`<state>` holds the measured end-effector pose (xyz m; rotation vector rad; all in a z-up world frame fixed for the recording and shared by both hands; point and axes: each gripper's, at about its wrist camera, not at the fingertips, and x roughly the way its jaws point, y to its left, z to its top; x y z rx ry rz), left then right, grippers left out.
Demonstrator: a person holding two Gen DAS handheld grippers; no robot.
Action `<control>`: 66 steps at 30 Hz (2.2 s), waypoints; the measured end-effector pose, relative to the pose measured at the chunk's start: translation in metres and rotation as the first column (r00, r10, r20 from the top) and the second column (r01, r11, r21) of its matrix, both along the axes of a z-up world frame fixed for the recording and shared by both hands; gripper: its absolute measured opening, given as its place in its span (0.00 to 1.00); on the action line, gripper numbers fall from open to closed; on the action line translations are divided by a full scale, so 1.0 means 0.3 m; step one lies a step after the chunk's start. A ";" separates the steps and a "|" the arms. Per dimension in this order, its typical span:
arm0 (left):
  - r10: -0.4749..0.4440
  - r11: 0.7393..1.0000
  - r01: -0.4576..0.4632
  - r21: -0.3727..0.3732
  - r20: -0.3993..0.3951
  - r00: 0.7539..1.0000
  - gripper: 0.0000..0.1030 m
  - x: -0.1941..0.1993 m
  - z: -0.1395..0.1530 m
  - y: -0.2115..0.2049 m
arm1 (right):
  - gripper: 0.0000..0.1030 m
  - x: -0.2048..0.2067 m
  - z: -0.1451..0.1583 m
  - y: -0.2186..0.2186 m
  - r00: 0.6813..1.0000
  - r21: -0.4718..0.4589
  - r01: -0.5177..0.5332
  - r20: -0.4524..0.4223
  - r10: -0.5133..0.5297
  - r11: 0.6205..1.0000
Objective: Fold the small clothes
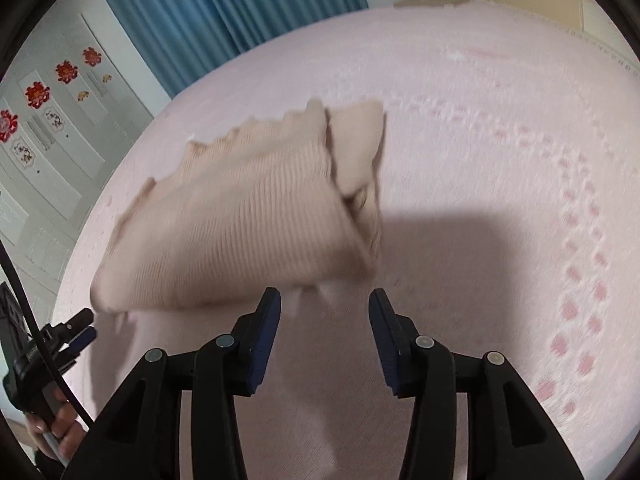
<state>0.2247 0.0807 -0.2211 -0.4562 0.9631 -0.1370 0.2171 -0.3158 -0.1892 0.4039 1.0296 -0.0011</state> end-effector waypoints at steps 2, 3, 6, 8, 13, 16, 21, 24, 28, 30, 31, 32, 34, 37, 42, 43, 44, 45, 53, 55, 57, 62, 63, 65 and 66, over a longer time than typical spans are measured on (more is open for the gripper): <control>-0.011 0.999 0.010 -0.040 -0.019 1.000 0.65 0.027 -0.024 -0.002 | 0.46 0.018 -0.026 0.007 1.000 0.012 -0.006 -0.019 0.006 1.000; -0.004 0.998 0.003 -0.063 -0.017 1.000 0.65 0.039 -0.033 0.001 | 0.47 0.021 -0.033 0.011 1.000 0.016 -0.001 -0.020 0.001 1.000; 0.012 0.993 -0.012 -0.116 0.003 1.000 0.68 0.064 -0.050 0.016 | 0.53 0.036 -0.036 0.012 1.000 0.036 0.006 0.003 -0.006 0.999; 0.021 0.989 -0.019 -0.150 0.014 1.000 0.69 0.086 -0.062 0.019 | 0.55 0.051 -0.042 0.010 1.000 0.067 0.011 0.013 -0.012 0.998; 0.048 0.985 -0.040 -0.169 0.043 0.998 0.70 0.143 -0.075 0.018 | 0.56 0.106 -0.053 -0.025 0.999 0.143 0.045 0.022 -0.049 0.989; 0.058 0.983 -0.048 -0.175 0.053 0.997 0.68 0.161 -0.074 0.019 | 0.56 0.141 -0.071 -0.058 0.995 0.212 0.090 0.016 -0.096 0.973; 0.115 0.968 -0.110 -0.226 0.008 0.993 0.17 0.183 -0.100 0.073 | 0.12 0.160 -0.075 -0.075 0.990 0.205 0.132 0.023 -0.139 0.970; 0.111 0.937 -0.111 -0.332 -0.020 0.994 0.11 0.183 -0.115 0.106 | 0.10 0.140 -0.053 -0.072 0.986 0.202 0.137 0.061 -0.152 0.970; 0.103 0.956 -0.093 -0.277 0.019 0.995 0.10 0.128 -0.076 0.097 | 0.09 0.085 0.000 -0.058 0.983 0.179 0.119 0.120 -0.142 0.977; 0.089 0.969 -0.081 -0.233 0.025 0.996 0.10 0.089 -0.060 0.084 | 0.09 0.047 0.023 -0.055 0.984 0.168 0.108 0.124 -0.130 0.980; 0.079 0.974 -0.072 -0.215 0.023 0.997 0.10 0.059 -0.053 0.076 | 0.09 0.030 0.032 -0.055 0.985 0.165 0.102 0.121 -0.123 0.981; 0.070 0.977 -0.064 -0.204 0.020 0.997 0.10 0.042 -0.047 0.072 | 0.09 0.004 0.044 -0.056 0.987 0.162 0.094 0.114 -0.113 0.982; 0.052 0.981 -0.047 -0.187 0.022 0.998 0.10 -0.016 -0.037 0.069 | 0.09 -0.036 0.060 -0.057 0.988 0.169 0.086 0.111 -0.105 0.982; 0.030 0.986 -0.026 -0.165 0.025 0.999 0.10 -0.121 -0.026 0.068 | 0.09 -0.130 0.079 -0.066 0.991 0.167 0.073 0.102 -0.091 0.983; -0.015 0.993 0.016 -0.114 0.013 1.000 0.15 -0.255 -0.012 0.050 | 0.12 -0.270 0.085 -0.067 0.997 0.085 0.043 0.060 -0.048 0.995; -0.015 0.997 0.015 -0.071 0.006 1.000 0.18 -0.271 -0.007 0.046 | 0.14 -0.285 0.082 -0.064 0.998 0.057 0.032 0.051 -0.035 0.998; -0.012 1.000 0.012 -0.025 0.003 1.000 0.27 -0.286 -0.001 0.045 | 0.16 -0.304 0.089 -0.058 0.999 0.009 0.023 0.046 -0.023 1.000; -0.007 1.000 0.007 0.006 0.004 1.000 0.33 -0.289 0.005 0.047 | 0.19 -0.322 0.095 -0.056 0.999 -0.019 0.016 0.052 -0.015 1.000; 0.031 0.999 -0.028 -0.034 0.079 0.996 0.40 -0.254 0.096 0.088 | 0.22 -0.303 0.221 -0.060 0.987 -0.147 0.001 0.156 0.023 0.989; 0.007 1.000 -0.006 -0.014 0.095 0.995 0.40 -0.189 0.118 0.053 | 0.23 -0.239 0.231 -0.045 0.986 -0.149 -0.007 0.164 0.032 0.989; -0.037 0.999 0.035 0.022 0.102 0.994 0.40 -0.129 0.137 0.013 | 0.24 -0.173 0.226 -0.038 0.988 -0.136 0.000 0.156 0.021 0.991; -0.063 0.993 0.052 0.103 0.101 0.993 0.40 0.030 0.125 -0.061 | 0.24 -0.039 0.131 -0.024 0.995 -0.135 0.022 0.095 -0.009 0.991; -0.058 0.992 0.047 0.118 0.095 0.994 0.40 0.045 0.115 -0.066 | 0.24 -0.021 0.101 -0.023 0.997 -0.142 0.029 0.073 -0.018 0.989; -0.043 0.990 0.034 0.135 0.069 0.997 0.38 0.097 0.063 -0.068 | 0.24 0.000 0.042 -0.029 0.999 -0.134 0.039 0.034 -0.035 0.990; -0.037 0.991 0.029 0.134 0.057 0.998 0.26 0.106 0.044 -0.065 | 0.24 0.000 0.025 -0.032 0.999 -0.132 0.045 0.027 -0.042 0.990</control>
